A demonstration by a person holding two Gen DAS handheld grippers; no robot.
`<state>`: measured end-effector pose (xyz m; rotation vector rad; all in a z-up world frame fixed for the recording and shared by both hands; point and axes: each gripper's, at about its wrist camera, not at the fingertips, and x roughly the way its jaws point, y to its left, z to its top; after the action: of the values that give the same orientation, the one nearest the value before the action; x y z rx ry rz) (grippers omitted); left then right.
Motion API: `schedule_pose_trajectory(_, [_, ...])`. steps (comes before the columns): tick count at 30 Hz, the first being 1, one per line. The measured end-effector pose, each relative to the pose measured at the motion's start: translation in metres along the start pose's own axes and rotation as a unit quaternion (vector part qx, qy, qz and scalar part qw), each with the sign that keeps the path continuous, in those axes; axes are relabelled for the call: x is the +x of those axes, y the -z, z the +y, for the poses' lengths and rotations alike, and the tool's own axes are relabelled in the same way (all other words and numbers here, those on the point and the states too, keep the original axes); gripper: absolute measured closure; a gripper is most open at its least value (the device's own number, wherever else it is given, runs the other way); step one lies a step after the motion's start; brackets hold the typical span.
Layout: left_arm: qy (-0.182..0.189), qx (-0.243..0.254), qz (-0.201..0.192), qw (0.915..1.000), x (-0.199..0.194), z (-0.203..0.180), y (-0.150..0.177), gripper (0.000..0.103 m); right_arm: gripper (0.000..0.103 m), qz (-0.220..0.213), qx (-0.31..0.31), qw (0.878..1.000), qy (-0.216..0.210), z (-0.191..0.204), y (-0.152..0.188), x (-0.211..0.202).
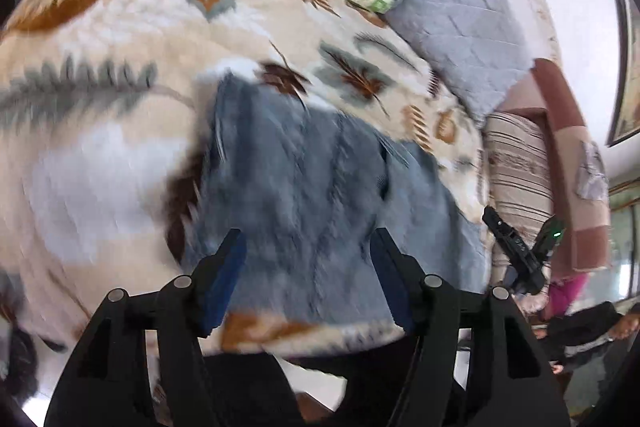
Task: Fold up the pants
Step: 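Lower the folded leg onto the jeans with the right gripper while the left gripper holds the seat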
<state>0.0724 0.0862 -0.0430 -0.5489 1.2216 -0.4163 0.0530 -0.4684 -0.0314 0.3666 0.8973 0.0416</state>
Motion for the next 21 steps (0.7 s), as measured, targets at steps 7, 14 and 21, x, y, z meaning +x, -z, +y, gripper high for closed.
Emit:
schedule_pose_trajectory(7, [0.07,-0.026,0.032,0.9967,0.005,-0.007,0.04,0.033,0.048,-0.024,0.17,0.983,0.069,-0.171,0.025,-0.059])
schedule_pose_trajectory(14, [0.058,-0.089,0.064,0.9922,0.049,-0.006,0.038,0.035,0.052,-0.008,0.15,0.988,0.039,-0.179,0.042,-0.034])
schedule_pose_trajectory(21, [0.009,-0.05,0.018,0.9985,0.036,-0.033,0.034,0.068,0.089,-0.016,0.039,0.994,0.097,-0.142,0.009,-0.043])
